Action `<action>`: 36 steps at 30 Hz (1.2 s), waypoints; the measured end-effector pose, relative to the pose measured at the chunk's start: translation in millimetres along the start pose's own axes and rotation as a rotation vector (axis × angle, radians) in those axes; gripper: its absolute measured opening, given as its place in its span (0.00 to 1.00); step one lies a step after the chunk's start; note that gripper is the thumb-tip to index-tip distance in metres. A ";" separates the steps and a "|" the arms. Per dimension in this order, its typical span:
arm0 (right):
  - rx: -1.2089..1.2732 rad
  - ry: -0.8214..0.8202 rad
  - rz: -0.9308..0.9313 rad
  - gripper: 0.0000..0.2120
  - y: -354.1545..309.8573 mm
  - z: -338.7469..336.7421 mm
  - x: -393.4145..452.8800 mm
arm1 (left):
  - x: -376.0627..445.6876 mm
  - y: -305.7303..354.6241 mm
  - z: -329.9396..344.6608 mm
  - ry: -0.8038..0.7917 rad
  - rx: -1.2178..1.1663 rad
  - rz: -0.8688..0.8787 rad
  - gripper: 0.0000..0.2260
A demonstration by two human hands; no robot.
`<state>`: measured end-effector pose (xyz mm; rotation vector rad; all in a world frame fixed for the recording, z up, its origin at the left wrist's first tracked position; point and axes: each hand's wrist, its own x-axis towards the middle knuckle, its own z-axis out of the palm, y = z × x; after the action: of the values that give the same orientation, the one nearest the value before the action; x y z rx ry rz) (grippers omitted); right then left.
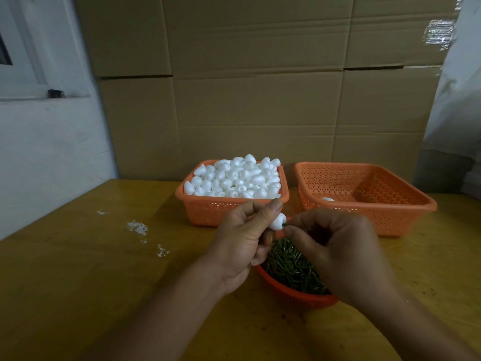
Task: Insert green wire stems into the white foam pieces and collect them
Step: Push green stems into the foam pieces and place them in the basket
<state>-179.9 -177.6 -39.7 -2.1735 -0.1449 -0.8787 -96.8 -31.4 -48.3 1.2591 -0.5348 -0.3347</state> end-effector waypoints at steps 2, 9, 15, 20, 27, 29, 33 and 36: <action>0.000 -0.003 0.010 0.05 1.0 1.8 -0.4 | -0.5 -0.8 0.0 0.023 0.020 0.011 0.13; 0.033 0.017 0.066 0.06 8.8 5.1 0.3 | -1.6 -0.9 1.0 -0.032 -0.006 0.054 0.10; 0.163 0.021 0.083 0.06 7.9 4.5 1.9 | -2.5 0.5 0.8 -0.065 -0.025 0.073 0.06; 0.218 0.011 0.091 0.05 4.4 5.3 1.6 | -2.4 -0.7 1.7 -0.045 0.011 0.117 0.08; 0.278 0.020 0.138 0.05 1.6 6.9 1.4 | -4.0 -2.3 5.0 -0.012 0.109 0.225 0.08; 0.287 0.013 0.134 0.05 0.0 7.3 1.2 | -4.9 -2.4 5.9 0.000 0.132 0.252 0.07; 0.299 0.016 0.136 0.05 -1.0 7.5 1.0 | -5.6 -2.3 6.6 0.023 0.157 0.289 0.09; 0.326 0.030 0.140 0.06 -1.4 9.6 -0.1 | -5.4 -1.3 6.2 0.031 0.177 0.305 0.09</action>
<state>-175.3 -169.9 -43.4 -1.8432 -0.1115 -0.7504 -104.6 -34.0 -49.4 1.3272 -0.7316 -0.0115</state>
